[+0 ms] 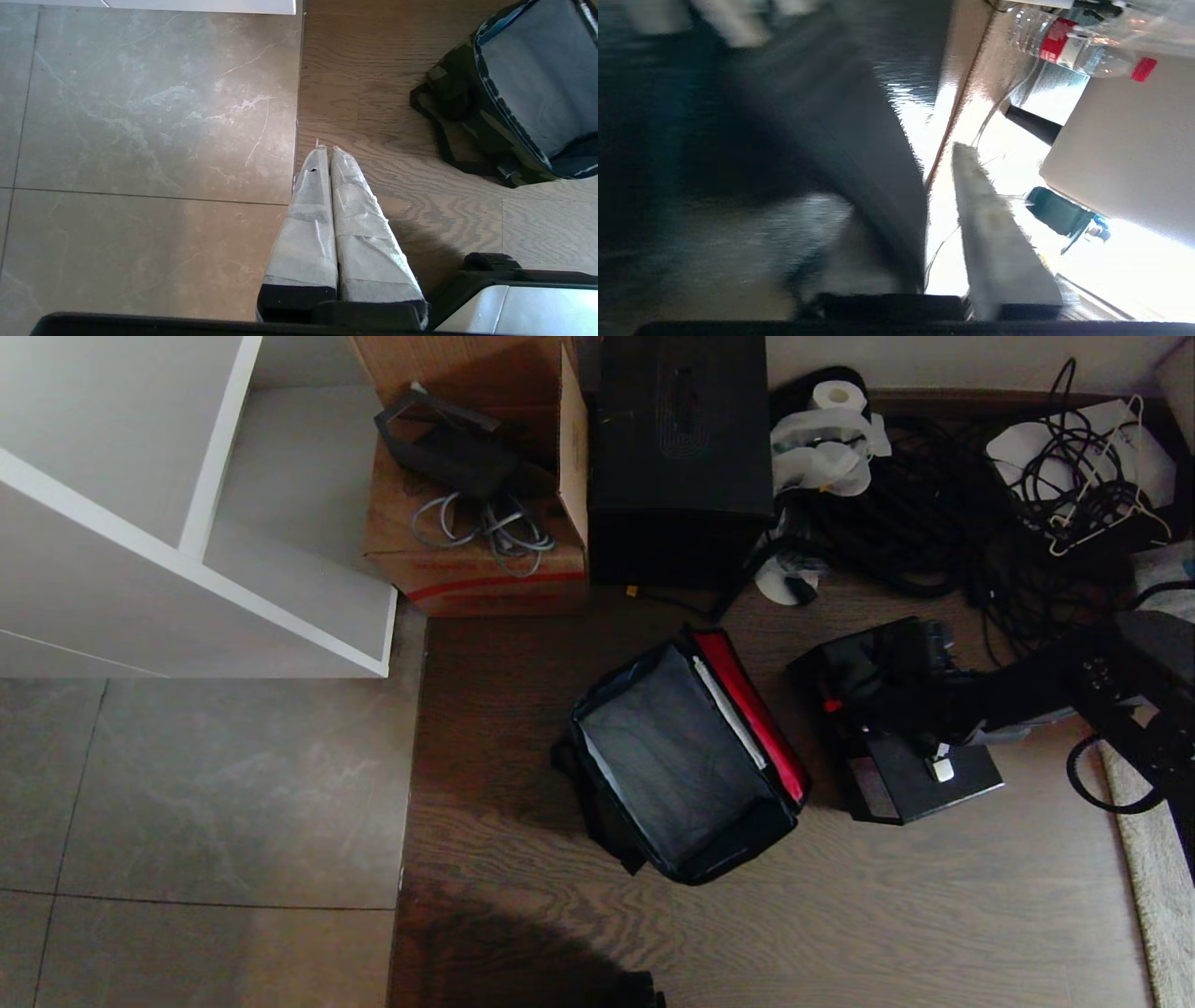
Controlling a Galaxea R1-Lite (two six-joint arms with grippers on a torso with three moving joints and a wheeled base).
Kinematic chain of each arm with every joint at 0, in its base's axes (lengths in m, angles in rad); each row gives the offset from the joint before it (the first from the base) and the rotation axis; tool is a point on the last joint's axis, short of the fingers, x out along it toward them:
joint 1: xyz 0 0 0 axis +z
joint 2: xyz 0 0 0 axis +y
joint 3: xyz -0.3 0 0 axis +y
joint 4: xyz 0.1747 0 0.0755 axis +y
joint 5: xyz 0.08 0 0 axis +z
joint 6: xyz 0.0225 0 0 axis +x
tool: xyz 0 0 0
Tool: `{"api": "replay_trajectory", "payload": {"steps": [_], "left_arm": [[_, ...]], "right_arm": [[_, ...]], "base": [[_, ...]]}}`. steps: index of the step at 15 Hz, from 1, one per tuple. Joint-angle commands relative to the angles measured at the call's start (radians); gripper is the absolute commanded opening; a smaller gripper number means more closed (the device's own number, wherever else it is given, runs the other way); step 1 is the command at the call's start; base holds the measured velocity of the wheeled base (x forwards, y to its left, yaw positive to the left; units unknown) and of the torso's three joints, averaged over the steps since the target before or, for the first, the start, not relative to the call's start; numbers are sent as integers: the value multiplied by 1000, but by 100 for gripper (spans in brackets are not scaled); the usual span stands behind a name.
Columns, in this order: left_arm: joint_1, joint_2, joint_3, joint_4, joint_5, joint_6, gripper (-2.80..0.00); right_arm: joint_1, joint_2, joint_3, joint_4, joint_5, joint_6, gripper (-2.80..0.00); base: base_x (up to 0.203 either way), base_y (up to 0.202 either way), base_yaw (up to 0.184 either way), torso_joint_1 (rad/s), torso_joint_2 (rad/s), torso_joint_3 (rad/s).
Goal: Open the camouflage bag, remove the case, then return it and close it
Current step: Place the black box back
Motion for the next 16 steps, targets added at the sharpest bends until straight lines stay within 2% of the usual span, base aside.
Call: {"api": "replay_trajectory", "payload": {"steps": [1, 6, 16], "left_arm": [[0, 0, 0, -1, 0, 0, -280], [0, 0, 0, 0, 0, 0, -280], [0, 0, 0, 0, 0, 0, -280]], "right_arm": [[2, 13, 1, -3, 0, 2, 0], [-1, 25, -35, 10, 2, -7, 0], [-79, 72, -190, 86, 5, -45, 0]], "base": [[0, 0, 0, 0, 0, 0], [0, 0, 0, 0, 0, 0], [0, 0, 0, 0, 0, 0]]}}
